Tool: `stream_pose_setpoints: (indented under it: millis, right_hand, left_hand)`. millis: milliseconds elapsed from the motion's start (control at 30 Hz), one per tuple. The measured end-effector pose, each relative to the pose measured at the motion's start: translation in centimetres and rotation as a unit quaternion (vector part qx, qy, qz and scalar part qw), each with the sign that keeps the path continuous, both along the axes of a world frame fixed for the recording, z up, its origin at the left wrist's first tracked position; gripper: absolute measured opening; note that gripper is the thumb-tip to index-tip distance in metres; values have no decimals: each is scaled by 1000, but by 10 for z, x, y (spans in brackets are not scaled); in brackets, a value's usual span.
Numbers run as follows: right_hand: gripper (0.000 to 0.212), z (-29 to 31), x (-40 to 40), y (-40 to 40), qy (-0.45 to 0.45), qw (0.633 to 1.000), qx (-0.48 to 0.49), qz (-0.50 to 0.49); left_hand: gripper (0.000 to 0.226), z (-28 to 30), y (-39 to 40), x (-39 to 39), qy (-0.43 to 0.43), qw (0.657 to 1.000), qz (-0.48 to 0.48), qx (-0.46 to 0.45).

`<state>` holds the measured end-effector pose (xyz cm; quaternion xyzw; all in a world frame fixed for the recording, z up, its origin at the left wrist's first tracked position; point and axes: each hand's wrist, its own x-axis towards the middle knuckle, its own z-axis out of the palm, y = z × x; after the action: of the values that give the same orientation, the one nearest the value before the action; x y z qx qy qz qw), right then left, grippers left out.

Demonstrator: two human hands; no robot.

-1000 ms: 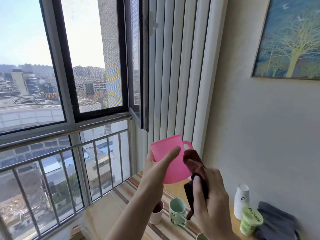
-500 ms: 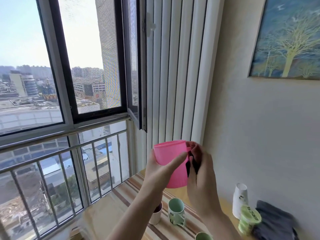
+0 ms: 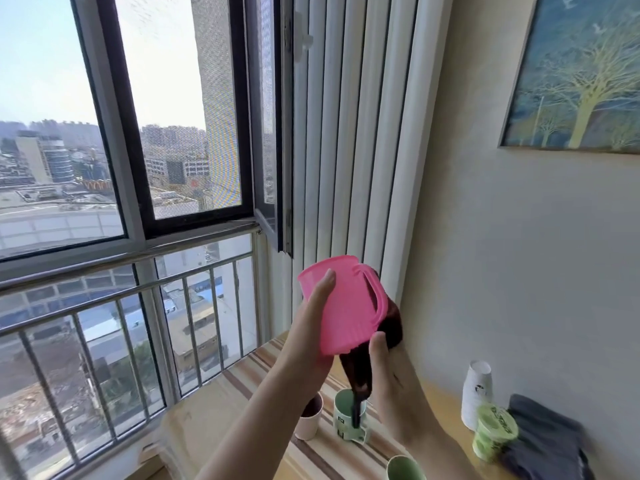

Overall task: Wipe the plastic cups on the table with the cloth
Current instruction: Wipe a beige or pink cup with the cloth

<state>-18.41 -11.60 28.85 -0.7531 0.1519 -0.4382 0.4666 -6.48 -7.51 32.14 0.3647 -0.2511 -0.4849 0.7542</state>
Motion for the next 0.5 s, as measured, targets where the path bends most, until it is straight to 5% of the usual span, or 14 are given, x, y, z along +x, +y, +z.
stream_pose_setpoints:
  millis: [200, 333, 500]
  right_hand:
    - [62, -10, -4, 4, 21, 998, -24, -48]
    - [55, -22, -12, 3, 9, 993, -63, -97]
    - [68, -19, 10, 15, -26, 988, -39, -144]
  left_hand:
    - [71, -5, -5, 7, 17, 997, 72, 18]
    - [87, -6, -10, 17, 38, 991, 127, -1]
    - [89, -9, -17, -3, 133, 988, 67, 44]
